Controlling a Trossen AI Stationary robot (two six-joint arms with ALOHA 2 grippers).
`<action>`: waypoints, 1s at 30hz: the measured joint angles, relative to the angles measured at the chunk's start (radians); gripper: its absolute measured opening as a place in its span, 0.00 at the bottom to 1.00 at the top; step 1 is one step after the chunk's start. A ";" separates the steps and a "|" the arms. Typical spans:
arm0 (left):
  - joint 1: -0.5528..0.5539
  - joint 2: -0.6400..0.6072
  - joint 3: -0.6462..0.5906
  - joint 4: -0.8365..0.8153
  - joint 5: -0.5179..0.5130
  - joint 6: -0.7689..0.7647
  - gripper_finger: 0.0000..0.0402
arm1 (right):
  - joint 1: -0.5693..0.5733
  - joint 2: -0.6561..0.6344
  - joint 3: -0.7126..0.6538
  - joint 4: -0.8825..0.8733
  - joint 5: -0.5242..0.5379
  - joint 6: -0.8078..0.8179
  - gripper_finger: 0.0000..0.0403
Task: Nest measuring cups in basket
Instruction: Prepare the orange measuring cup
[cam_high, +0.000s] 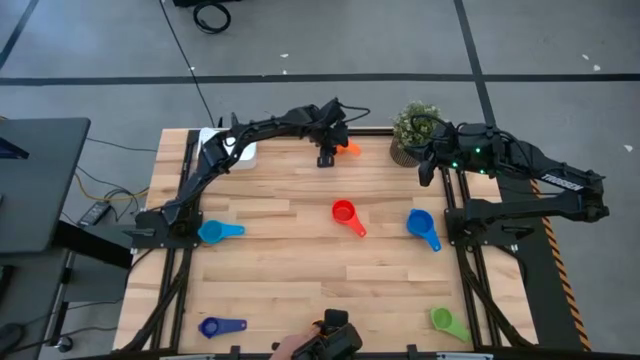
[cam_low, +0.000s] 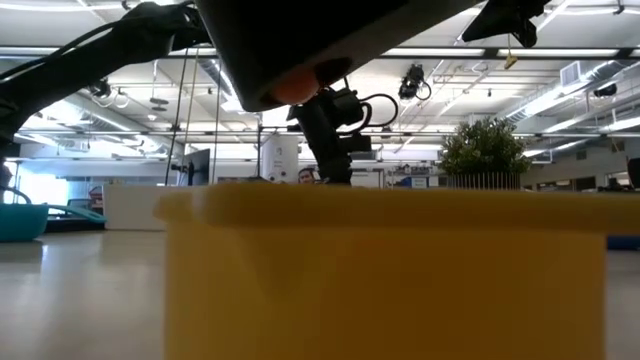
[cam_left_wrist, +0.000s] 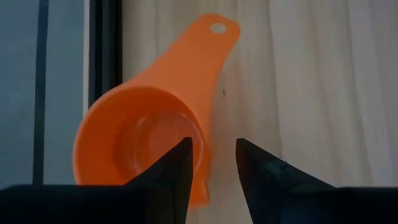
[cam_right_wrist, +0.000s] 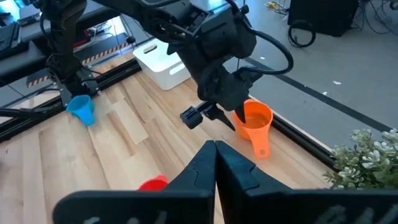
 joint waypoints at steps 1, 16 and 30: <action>0.001 0.000 0.000 0.002 0.003 0.000 0.32 | 0.000 0.000 0.000 0.000 0.000 -0.003 0.03; 0.031 0.001 0.000 -0.023 0.066 0.001 0.32 | 0.000 0.000 0.000 0.000 -0.021 -0.005 0.03; 0.056 0.023 0.001 -0.054 0.118 0.076 0.26 | 0.000 0.000 0.000 0.000 -0.043 -0.005 0.03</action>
